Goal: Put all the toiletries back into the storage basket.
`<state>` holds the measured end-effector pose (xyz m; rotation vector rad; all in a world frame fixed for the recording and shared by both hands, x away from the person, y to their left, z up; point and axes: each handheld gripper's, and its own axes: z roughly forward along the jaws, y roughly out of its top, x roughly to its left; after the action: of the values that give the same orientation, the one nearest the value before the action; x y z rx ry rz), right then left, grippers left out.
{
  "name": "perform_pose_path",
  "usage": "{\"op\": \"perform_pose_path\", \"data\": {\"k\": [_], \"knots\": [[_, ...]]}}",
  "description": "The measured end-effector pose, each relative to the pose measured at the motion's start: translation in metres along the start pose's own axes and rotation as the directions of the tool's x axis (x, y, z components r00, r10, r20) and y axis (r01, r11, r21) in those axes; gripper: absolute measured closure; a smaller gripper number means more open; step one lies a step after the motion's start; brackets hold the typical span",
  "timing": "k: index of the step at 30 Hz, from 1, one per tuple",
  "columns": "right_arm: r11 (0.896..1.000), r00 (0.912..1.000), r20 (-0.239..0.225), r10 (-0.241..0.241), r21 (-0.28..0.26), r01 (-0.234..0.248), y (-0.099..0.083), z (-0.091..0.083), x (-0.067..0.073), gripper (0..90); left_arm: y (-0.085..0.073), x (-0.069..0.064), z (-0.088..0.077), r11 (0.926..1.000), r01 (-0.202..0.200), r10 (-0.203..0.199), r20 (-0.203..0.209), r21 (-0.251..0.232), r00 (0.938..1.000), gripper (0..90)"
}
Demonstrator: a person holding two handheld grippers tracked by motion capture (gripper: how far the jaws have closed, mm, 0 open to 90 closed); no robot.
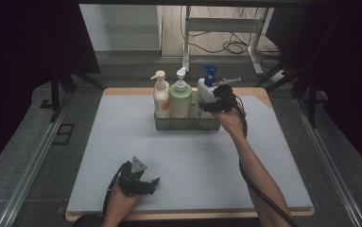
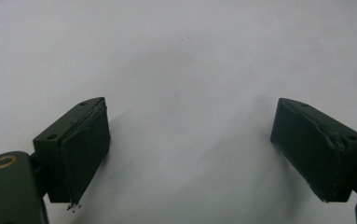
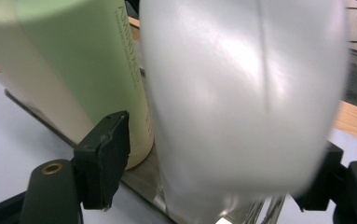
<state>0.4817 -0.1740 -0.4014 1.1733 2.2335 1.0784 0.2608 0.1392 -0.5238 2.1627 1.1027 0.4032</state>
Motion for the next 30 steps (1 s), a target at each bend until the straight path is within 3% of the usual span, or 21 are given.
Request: {"op": "perform_pose_path", "data": {"k": [16,25,30], "knots": [[1.000,0.9991,-0.042,-0.007,0.002,0.007,-0.015,-0.023,-0.003,29.7,0.000,0.000,0.000,1.0000,0.002,-0.002,0.001,-0.003,1.0000,11.7],[1.000,0.9973,-0.072,-0.009,0.021,0.010,-0.028,-0.034,-0.008,41.8,0.000,0.000,0.000,1.0000,0.001,-0.001,0.001,-0.002,1.0000,11.7],[1.000,0.9980,-0.062,-0.010,0.027,0.012,-0.034,-0.037,-0.014,50.0,0.000,0.000,0.000,1.0000,0.000,0.000,0.000,-0.001,1.0000,11.7]]}}
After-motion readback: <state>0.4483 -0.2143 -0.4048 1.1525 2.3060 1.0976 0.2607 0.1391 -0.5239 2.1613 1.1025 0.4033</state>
